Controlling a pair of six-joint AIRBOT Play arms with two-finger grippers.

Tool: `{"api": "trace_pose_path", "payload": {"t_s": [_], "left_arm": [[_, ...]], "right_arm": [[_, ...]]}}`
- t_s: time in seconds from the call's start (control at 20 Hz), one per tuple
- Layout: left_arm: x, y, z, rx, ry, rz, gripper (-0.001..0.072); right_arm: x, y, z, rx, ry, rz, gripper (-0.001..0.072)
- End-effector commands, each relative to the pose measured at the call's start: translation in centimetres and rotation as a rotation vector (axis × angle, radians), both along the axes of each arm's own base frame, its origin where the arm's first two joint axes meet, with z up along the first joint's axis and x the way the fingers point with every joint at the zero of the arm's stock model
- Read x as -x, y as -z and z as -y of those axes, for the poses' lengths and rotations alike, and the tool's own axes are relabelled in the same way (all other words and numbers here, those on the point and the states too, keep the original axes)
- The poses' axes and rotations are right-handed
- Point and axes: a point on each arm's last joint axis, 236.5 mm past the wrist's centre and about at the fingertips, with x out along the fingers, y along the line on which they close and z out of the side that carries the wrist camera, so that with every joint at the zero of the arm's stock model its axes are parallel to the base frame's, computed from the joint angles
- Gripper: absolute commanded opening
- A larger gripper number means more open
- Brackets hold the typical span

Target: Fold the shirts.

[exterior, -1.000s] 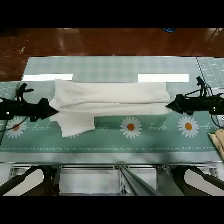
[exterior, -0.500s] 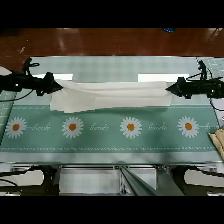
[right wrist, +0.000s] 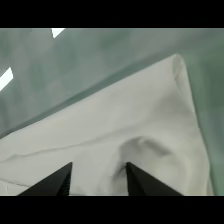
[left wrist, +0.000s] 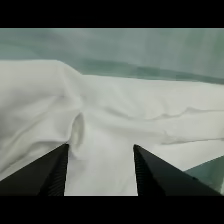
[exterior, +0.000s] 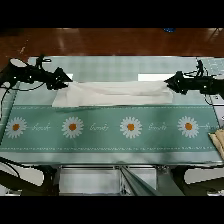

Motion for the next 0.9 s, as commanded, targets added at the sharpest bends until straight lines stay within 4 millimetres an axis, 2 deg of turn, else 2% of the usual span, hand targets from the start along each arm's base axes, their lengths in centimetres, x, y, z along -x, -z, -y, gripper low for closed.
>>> {"api": "trace_pose_path", "payload": {"t_s": [0.0,0.05,0.2,0.25,0.35,0.4,0.5,0.65,0.85], "left_arm": [[-0.2,-0.9,0.2,-0.011,0.064,0.009,0.0509],[0.3,-2.1,-1.2,-0.036,0.099,-0.001,0.0508],[3.3,-5.5,-9.2,-0.210,0.075,-0.113,0.0508],[4.1,-6.7,-11.7,-0.260,0.000,-0.131,0.0508],[5.6,-8.5,-14.1,-0.315,-0.091,-0.119,0.0508],[6.0,-9.1,-14.1,-0.317,-0.117,-0.088,0.0508],[6.5,-10.1,-12.5,-0.322,-0.151,0.016,0.0508],[8.4,-11.1,-8.1,-0.326,-0.149,0.162,0.0508],[11.8,-11.1,-2.9,-0.320,-0.041,0.205,0.0508]], "right_arm": [[-0.8,0.0,1.8,0.014,0.023,0.014,0.0415],[-0.2,-0.8,3.1,0.029,-0.007,0.012,0.0415],[2.6,-3.1,8.9,0.074,0.015,-0.035,0.0414],[3.8,-2.9,10.6,0.099,0.039,-0.069,0.0414],[6.1,-1.3,12.4,0.140,0.047,-0.165,0.0413],[6.5,-0.5,12.4,0.147,0.056,-0.186,0.0414],[6.0,0.6,11.5,0.132,0.084,-0.181,0.0413],[3.8,1.1,9.5,0.079,0.103,-0.146,0.0413],[1.7,2.0,7.1,0.037,0.090,-0.124,0.0415]]}}
